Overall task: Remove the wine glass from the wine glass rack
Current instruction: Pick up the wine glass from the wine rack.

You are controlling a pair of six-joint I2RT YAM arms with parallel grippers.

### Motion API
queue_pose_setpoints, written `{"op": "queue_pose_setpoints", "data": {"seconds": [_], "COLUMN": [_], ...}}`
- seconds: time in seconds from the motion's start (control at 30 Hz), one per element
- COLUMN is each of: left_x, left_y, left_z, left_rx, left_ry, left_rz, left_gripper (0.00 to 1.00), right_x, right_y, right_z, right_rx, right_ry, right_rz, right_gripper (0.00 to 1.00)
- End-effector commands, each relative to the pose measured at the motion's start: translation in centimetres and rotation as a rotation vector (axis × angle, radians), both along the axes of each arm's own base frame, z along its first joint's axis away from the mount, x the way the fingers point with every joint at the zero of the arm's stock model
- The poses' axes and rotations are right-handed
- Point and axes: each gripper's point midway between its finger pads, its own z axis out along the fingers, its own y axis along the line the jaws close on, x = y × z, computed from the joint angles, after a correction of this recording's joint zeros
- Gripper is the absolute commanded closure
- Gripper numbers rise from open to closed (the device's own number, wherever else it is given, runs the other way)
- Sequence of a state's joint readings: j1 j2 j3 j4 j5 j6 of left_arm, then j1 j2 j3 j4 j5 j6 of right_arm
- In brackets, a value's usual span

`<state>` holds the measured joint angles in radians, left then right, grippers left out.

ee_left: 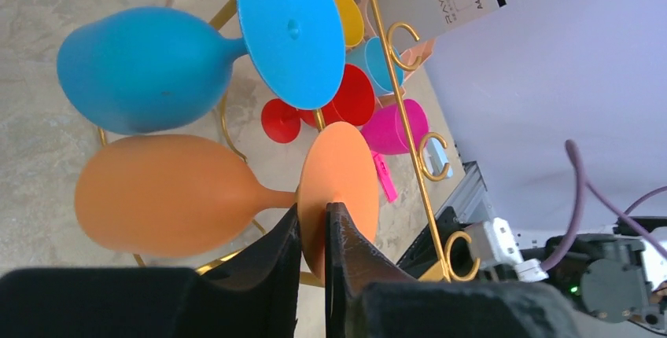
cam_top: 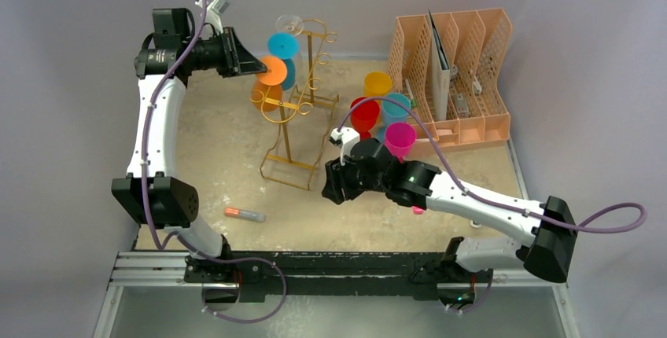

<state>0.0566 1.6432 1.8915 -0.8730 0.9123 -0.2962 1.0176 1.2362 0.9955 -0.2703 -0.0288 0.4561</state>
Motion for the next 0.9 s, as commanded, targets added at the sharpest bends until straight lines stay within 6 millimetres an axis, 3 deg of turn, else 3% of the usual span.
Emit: {"op": "queue_pose_setpoints", "data": {"seconds": [0.0, 0.1, 0.33, 0.57, 0.87], "left_x": [0.4, 0.7, 1.0, 0.5, -1.0], "left_y": [0.3, 0.5, 0.6, 1.0, 1.2], "left_z": [1.0, 1.0, 1.1, 1.7, 4.0], "left_rx": [0.005, 0.002, -0.023, -0.066, -0.251], "left_ry": [-0.046, -0.045, -0.04, -0.045, -0.039], "left_rz": [0.035, 0.064, 0.095, 0.119, 0.027], "left_gripper": [0.92, 1.0, 1.0, 1.0, 1.0], "right_x": [0.8, 0.3, 0.0, 0.5, 0.5], "right_y": [1.1, 1.7, 3.6, 6.6, 7.0], "right_z": [0.1, -0.4, -1.9, -3.3, -4.5], "right_rx": [0.038, 0.034, 0.035, 0.052, 0.024], "right_ry": [-0.04, -0.023, -0.025, -0.19, -0.203], "right_rz": [-0.036, -0.016, 0.014, 0.076, 0.076], "right_gripper": [0.47, 0.47, 0.47, 0.47, 0.47]}}
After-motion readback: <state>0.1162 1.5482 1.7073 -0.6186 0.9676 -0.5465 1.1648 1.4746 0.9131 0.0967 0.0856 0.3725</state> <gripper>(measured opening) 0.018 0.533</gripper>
